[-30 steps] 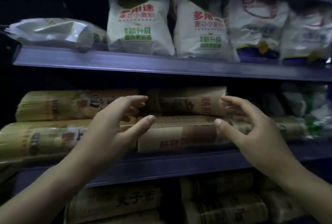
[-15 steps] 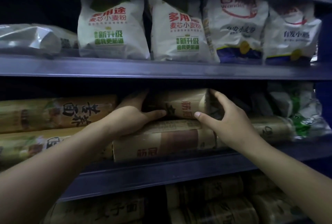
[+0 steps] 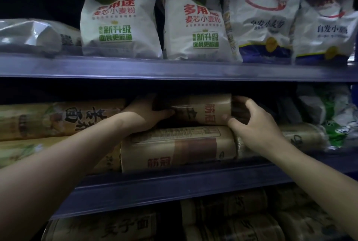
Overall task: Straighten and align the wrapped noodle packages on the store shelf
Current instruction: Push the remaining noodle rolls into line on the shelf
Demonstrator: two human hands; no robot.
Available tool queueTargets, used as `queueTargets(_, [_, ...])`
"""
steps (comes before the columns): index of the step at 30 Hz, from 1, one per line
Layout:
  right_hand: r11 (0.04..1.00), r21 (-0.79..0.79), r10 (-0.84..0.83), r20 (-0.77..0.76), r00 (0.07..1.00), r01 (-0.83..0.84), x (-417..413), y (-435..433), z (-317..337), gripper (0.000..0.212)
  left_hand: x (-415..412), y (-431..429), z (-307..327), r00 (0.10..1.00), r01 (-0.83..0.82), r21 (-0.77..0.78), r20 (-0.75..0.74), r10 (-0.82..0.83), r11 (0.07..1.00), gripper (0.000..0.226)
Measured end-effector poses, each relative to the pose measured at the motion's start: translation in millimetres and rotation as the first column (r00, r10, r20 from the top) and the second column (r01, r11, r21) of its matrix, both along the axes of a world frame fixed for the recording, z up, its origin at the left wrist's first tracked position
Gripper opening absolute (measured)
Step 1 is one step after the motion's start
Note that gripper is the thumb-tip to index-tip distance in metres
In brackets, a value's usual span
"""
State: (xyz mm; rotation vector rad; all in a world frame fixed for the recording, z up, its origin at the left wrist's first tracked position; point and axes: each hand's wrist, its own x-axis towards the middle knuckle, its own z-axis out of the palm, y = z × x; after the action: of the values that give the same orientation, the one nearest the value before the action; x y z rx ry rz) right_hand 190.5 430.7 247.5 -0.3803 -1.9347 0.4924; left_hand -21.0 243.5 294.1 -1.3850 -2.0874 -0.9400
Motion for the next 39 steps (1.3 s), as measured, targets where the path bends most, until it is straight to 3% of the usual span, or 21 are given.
queueTargets(6, [1.000,-0.006,0.019,-0.028,0.999,-0.019,-5,6,-4,0.058,0,5,2,0.986,0.003,0.019,0.166,-0.007,1.000,0.071])
queueTargets(13, [1.000,0.011,0.015,-0.040,0.999,-0.015,-5,5,-8,0.048,21,-3,2,0.972,0.013,0.069,0.235,-0.029,0.998,0.065])
queueTargets(15, [1.000,0.011,-0.015,-0.034,0.999,0.016,-5,6,-9,0.049,31,-8,-1,0.969,-0.047,0.047,0.245,0.034,0.998,0.067])
queueTargets(24, [0.997,0.012,-0.074,0.035,0.997,0.074,-10,9,-5,0.041,64,-40,-24,0.989,-0.111,0.019,0.096,0.109,0.994,0.065])
queueTargets(34, [0.990,0.074,-0.126,0.072,0.989,0.120,-11,3,-2,0.046,67,-51,-40,0.997,-0.074,0.131,0.032,0.071,0.989,0.057])
queueTargets(39, [0.986,0.091,-0.150,0.082,0.985,0.143,-12,1,-2,0.040,70,-55,-56,0.995,-0.041,0.140,-0.086,0.053,0.989,0.082])
